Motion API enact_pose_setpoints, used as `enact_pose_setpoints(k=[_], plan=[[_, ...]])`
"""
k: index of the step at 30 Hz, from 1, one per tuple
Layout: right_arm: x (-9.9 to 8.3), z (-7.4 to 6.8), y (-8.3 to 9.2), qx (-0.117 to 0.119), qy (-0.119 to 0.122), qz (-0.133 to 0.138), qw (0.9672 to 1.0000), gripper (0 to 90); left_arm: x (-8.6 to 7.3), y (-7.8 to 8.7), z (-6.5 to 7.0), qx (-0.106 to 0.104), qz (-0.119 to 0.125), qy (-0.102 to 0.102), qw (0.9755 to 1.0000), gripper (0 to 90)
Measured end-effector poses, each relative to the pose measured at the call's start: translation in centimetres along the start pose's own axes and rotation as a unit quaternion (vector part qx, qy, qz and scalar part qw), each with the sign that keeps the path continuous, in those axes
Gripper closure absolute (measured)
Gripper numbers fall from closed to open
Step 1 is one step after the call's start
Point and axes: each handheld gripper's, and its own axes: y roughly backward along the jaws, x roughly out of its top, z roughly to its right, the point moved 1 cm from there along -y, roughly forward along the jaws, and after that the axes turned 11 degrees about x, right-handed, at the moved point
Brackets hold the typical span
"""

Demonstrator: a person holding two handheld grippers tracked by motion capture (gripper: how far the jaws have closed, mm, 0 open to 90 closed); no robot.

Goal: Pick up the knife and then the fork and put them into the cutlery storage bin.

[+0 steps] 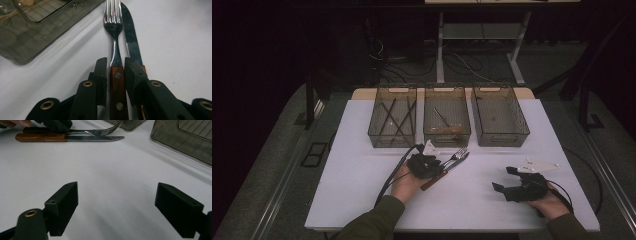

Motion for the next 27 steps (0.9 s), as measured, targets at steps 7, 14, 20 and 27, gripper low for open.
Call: enact_pose_setpoints(k=[7, 14, 20, 27], plan=[[0.0, 0.0, 0.0, 0.000, 0.003, 0.000, 1.0000, 18.3, -0.2, 0.0, 0.1, 0.003, 0.009, -0.003, 1.0000, 77.5], [0.2, 0.1, 0.0, 0.002, -0.013, 0.020, 0.9997, 18.2, -0.2, 0.0, -0.3, -0.006, 0.012, 0.001, 0.9999, 77.9], [1.0, 0.3, -0.1, 0.007, -0.038, 0.037, 0.9986, 15.9, 0.1, 0.6, -0.5, -0.011, 0.020, 0.012, 0.9997, 77.8], [3.3, 0.1, -0.4, 0.037, -0.058, 0.086, 0.9939, 15.9, 1.0, 2.2, -0.1, -0.032, 0.038, 0.014, 0.9987, 77.8]])
